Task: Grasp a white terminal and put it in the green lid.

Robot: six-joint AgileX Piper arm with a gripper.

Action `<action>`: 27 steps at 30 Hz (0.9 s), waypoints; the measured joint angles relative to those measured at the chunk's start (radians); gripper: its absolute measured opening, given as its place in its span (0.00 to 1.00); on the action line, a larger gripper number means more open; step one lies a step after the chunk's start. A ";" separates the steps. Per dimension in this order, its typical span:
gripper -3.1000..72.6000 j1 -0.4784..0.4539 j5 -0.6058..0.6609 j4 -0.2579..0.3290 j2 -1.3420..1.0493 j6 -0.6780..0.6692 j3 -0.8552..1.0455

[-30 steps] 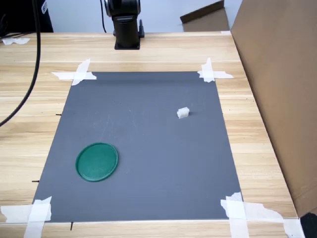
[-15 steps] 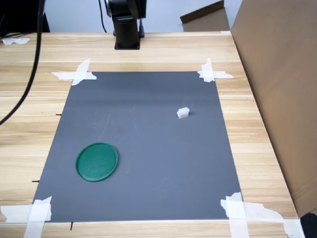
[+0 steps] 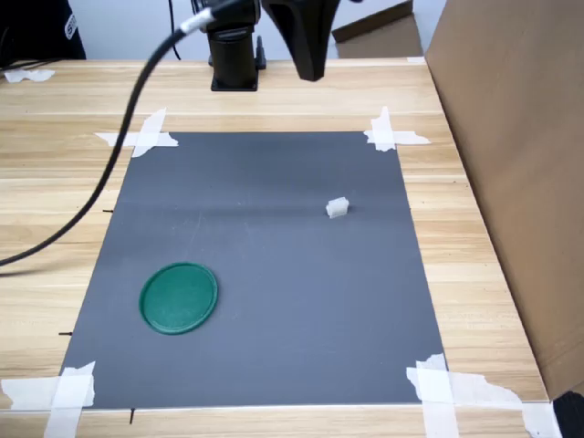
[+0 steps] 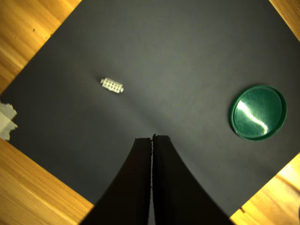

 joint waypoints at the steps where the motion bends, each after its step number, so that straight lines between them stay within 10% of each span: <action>1: 0.00 0.010 0.000 -0.007 0.003 -0.007 0.000; 8: 0.08 0.114 -0.009 -0.034 0.039 -0.079 0.000; 20: 0.57 0.114 -0.245 -0.020 0.056 -0.268 0.327; 27: 0.58 0.114 -0.255 -0.017 0.070 -0.228 0.327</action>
